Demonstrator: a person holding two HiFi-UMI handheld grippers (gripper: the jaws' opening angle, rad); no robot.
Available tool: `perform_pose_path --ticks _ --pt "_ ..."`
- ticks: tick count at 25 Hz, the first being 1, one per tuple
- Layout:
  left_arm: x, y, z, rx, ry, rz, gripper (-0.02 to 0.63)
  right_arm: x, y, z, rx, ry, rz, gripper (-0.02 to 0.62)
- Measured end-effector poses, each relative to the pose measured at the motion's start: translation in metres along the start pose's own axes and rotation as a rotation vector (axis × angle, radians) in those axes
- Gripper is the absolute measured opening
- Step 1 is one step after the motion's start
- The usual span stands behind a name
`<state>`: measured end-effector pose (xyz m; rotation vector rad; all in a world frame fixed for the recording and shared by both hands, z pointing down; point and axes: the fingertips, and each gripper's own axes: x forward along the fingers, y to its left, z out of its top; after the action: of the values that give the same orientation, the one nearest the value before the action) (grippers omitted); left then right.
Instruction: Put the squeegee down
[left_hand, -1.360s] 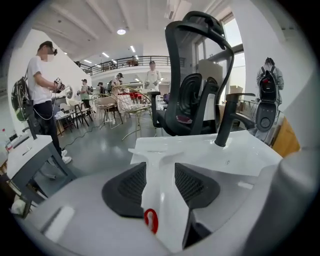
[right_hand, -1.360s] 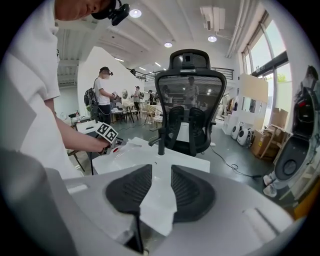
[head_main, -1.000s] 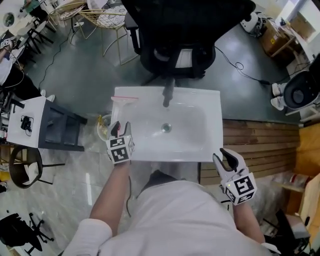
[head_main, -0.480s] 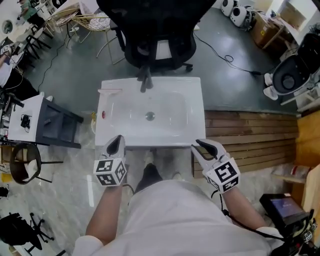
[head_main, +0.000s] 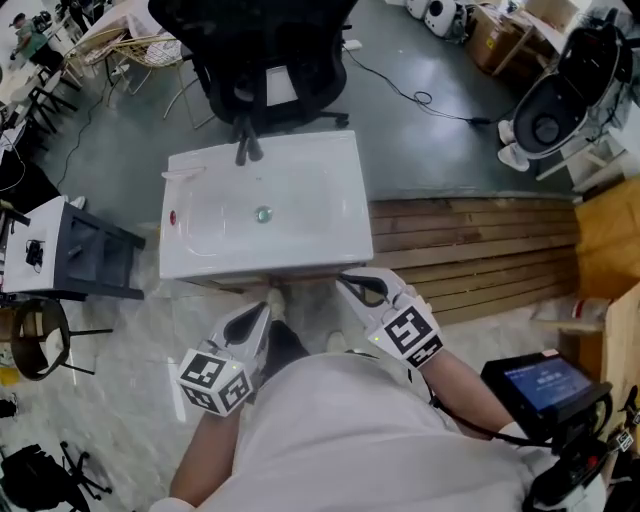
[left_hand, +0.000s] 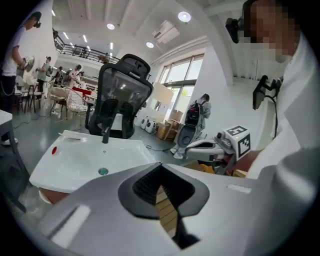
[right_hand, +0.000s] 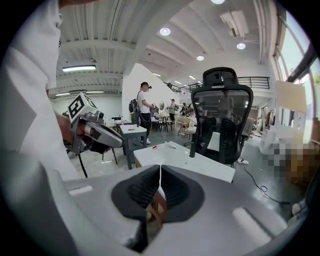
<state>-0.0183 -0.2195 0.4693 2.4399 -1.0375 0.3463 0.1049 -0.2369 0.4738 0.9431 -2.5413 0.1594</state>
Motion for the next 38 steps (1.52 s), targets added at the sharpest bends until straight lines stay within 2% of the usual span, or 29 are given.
perform_pose_path --ticks 5,9,20,38 --pt "0.000 -0.028 -0.014 0.070 0.045 -0.036 0.008 -0.006 0.016 0.001 -0.025 -0.009 0.030 0.006" --pt "0.002 -0.029 -0.021 0.068 0.060 -0.046 0.006 -0.006 0.020 0.003 -0.061 -0.010 0.018 0.006" --pt "0.011 -0.019 -0.015 0.097 0.072 -0.067 0.007 -0.006 0.016 0.012 -0.073 -0.012 -0.025 0.005" --pt "-0.002 -0.002 -0.019 0.070 0.088 -0.013 0.008 0.017 0.029 0.019 -0.089 -0.007 0.044 0.003"
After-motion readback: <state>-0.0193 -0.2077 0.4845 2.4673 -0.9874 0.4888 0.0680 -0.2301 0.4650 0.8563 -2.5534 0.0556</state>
